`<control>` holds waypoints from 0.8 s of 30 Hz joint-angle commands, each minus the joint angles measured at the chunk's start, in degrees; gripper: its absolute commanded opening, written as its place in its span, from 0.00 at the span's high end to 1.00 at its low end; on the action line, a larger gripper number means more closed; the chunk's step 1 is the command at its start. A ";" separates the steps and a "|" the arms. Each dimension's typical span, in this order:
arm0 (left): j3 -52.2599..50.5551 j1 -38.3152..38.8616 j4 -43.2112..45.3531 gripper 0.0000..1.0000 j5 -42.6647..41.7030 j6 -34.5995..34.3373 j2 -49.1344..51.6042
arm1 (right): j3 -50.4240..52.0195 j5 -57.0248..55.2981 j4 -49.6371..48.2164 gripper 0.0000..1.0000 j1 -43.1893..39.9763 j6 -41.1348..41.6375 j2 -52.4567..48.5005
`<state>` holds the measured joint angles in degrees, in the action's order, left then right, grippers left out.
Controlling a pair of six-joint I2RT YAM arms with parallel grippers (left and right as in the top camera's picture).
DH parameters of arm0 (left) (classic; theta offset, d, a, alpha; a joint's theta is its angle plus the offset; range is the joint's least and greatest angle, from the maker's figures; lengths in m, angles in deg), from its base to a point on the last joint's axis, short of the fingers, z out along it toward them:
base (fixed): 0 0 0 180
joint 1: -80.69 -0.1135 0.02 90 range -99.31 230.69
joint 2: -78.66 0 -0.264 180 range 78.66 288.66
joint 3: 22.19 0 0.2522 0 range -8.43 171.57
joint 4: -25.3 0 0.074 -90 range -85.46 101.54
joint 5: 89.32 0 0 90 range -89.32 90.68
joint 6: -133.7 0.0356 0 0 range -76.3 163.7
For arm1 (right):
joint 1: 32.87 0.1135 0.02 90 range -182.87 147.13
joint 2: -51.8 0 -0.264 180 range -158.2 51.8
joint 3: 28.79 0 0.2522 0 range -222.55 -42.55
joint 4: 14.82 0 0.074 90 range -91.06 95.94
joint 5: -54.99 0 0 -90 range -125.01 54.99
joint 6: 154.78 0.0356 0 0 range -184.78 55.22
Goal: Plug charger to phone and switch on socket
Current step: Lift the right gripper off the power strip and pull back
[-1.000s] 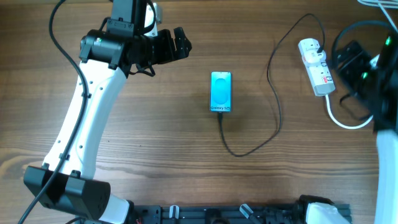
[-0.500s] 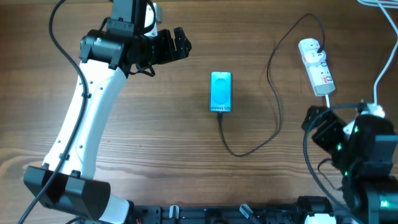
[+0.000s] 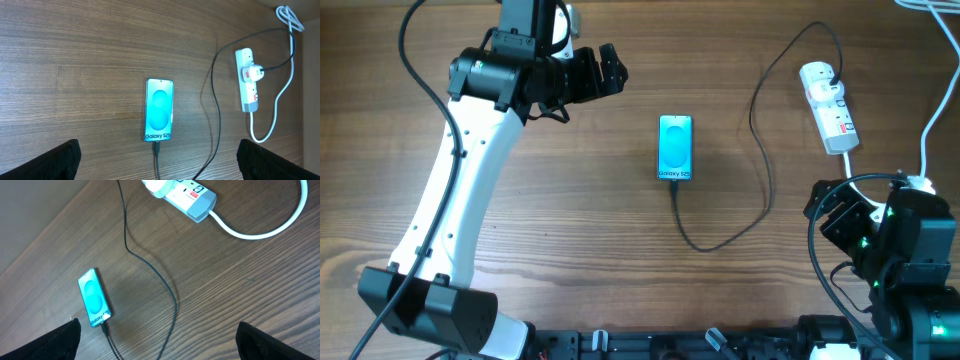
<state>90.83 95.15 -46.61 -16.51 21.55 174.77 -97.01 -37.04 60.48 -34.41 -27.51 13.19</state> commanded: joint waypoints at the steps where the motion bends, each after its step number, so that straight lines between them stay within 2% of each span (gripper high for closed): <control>1: 0.07 -0.11 0.02 0.00 0.35 0.90 -0.04 | 0.57 -0.98 0.04 0.00 0.39 0.39 0.09; 24: 0.07 -0.11 0.02 0.00 0.35 0.90 -0.04 | 0.59 -2.19 0.35 0.00 0.39 -1.29 2.10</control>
<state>90.83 95.15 -46.61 -16.51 21.55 174.77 -96.98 -38.09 61.68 -34.39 -27.53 13.34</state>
